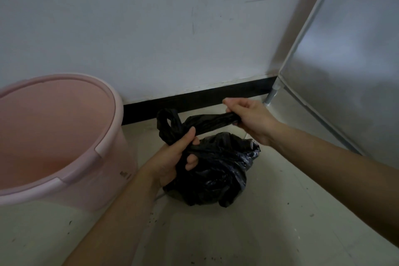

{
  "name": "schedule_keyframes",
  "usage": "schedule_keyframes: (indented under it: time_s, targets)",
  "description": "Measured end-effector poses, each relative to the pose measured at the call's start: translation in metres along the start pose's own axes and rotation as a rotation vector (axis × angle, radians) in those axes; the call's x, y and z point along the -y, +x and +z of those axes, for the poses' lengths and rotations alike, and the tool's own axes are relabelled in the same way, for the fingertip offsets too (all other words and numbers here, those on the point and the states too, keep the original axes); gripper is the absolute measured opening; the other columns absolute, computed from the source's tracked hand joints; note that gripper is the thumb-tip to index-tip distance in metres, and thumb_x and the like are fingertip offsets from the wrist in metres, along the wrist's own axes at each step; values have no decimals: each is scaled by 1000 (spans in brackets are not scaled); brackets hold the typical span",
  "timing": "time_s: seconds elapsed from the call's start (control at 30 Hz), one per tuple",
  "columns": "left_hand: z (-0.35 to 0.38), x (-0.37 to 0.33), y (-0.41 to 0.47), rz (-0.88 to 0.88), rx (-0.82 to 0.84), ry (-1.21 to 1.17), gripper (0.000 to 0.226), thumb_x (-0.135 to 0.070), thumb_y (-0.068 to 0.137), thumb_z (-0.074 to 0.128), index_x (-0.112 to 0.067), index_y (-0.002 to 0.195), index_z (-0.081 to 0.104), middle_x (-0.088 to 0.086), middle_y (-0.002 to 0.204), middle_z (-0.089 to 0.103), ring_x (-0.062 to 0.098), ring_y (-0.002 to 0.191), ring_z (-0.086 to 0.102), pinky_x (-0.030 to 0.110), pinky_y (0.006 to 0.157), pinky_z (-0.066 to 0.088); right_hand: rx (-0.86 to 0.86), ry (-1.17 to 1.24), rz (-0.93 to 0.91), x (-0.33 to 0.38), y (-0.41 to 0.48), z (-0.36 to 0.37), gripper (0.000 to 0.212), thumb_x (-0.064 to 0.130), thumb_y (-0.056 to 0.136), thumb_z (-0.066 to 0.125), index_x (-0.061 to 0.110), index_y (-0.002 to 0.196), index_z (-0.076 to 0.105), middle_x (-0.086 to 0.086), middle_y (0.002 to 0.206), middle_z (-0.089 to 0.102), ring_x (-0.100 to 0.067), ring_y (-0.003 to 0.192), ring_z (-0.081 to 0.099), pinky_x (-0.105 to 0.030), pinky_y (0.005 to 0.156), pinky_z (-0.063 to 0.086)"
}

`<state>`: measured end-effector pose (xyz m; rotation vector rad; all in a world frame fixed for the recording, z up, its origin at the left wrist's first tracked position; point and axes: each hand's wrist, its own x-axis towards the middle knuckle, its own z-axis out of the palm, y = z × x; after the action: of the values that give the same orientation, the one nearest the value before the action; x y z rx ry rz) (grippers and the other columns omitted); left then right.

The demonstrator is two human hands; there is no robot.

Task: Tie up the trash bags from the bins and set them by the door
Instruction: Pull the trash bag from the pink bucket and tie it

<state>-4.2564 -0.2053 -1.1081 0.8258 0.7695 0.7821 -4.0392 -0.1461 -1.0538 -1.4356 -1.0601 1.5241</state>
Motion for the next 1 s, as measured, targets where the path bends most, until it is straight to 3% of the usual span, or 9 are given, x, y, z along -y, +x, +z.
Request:
schedule_keyframes:
  time_s: [0.2,0.3,0.37,0.43,0.53,0.63,0.73,0.9,1.0]
  targets:
    - [-1,0,6,-19,-192,-126,47,-46,99,50,-4,110,67,8,79,71,14,61,61,28,70,57,223,-22,72,18,-15,-4,40,32,84,70,10,118,67,-5,85,73,-9,73,71,-19,69,57]
    - [-8,0,8,-23,-211,-228,55,-49,98,49,-6,129,64,11,105,73,11,67,65,29,72,57,393,-76,176,16,-21,-7,31,13,83,71,5,114,69,-11,97,76,-16,81,75,-20,67,60]
    - [-12,-2,7,-28,-214,-285,54,-50,98,50,-7,126,67,10,102,71,12,70,67,31,74,56,434,-167,227,10,-20,-11,30,2,81,72,3,111,71,-12,99,76,-15,81,74,-22,66,61]
    - [-13,-4,7,-27,-186,-347,48,-47,102,44,-11,119,70,10,110,72,12,72,70,34,81,53,475,-211,269,1,-16,-15,32,2,77,74,0,108,72,-18,108,74,-21,89,72,-26,78,62]
    - [-11,-6,7,-46,-108,-463,51,-48,101,45,-12,136,55,7,111,74,12,78,71,37,86,56,553,-323,280,-11,-14,-13,32,6,78,76,1,110,73,-21,119,70,-34,110,67,-38,96,57]
    - [-10,-5,7,-38,-106,-531,27,-42,95,53,-21,109,61,7,115,72,12,63,67,34,74,60,522,-548,135,-23,-17,-8,22,11,86,75,10,107,77,-9,111,75,-29,111,68,-45,103,53]
    - [-10,-3,6,-33,-102,-574,21,-38,94,55,-21,101,65,6,103,72,13,60,61,31,69,58,463,-664,34,-31,-17,-2,16,15,85,77,19,100,80,-5,103,77,-31,107,67,-49,101,52]
    - [-12,-2,5,10,-51,-543,27,-38,97,49,-16,91,64,3,82,56,12,57,50,24,60,49,539,-729,29,-19,-16,-5,18,13,87,75,20,102,79,0,104,77,-24,102,70,-39,98,55]
    - [-11,-7,4,51,-64,-502,29,-40,98,49,-15,90,62,6,86,62,12,55,49,24,59,50,644,-688,154,-11,-14,-10,18,10,87,75,18,102,79,-1,105,77,-18,94,68,-24,82,54]
